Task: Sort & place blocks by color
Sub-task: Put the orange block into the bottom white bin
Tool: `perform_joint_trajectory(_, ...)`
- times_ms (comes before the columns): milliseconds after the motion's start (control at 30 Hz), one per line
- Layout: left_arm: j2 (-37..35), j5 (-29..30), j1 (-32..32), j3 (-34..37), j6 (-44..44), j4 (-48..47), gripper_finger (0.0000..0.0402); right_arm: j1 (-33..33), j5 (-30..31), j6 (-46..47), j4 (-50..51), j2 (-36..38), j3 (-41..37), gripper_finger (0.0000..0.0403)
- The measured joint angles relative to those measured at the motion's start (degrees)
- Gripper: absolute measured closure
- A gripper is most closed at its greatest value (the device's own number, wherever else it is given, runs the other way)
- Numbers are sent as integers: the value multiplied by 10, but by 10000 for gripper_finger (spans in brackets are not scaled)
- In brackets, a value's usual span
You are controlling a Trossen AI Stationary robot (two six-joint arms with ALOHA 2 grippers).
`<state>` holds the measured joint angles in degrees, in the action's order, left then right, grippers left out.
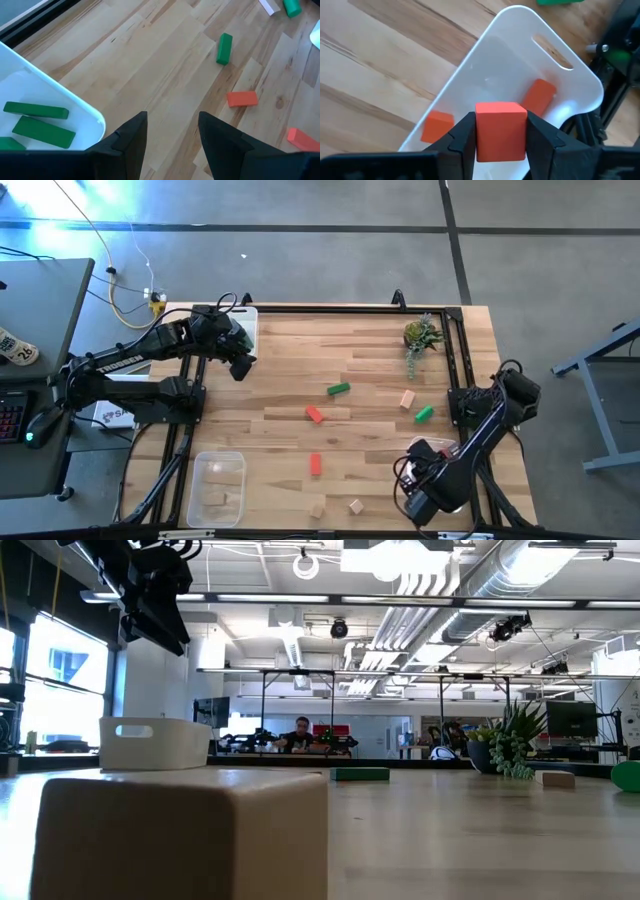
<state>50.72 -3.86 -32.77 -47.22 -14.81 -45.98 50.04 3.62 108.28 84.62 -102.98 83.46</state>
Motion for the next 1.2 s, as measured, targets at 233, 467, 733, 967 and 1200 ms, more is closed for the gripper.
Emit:
perform_joint_trajectory(233,0,0,0,0,0,0,238,0,-2,23,6,-2,0,230)
perform_joint_trajectory(467,0,0,0,0,5,0,238,-3,4,24,44,-2,0,192)
perform_joint_trajectory(733,0,0,0,0,11,0,238,-23,107,18,54,15,0,190)
perform_joint_trajectory(967,0,0,0,0,15,0,238,-54,162,-30,54,37,0,190)
perform_joint_trajectory(1200,0,0,0,0,15,0,238,-106,197,-67,54,50,0,190)
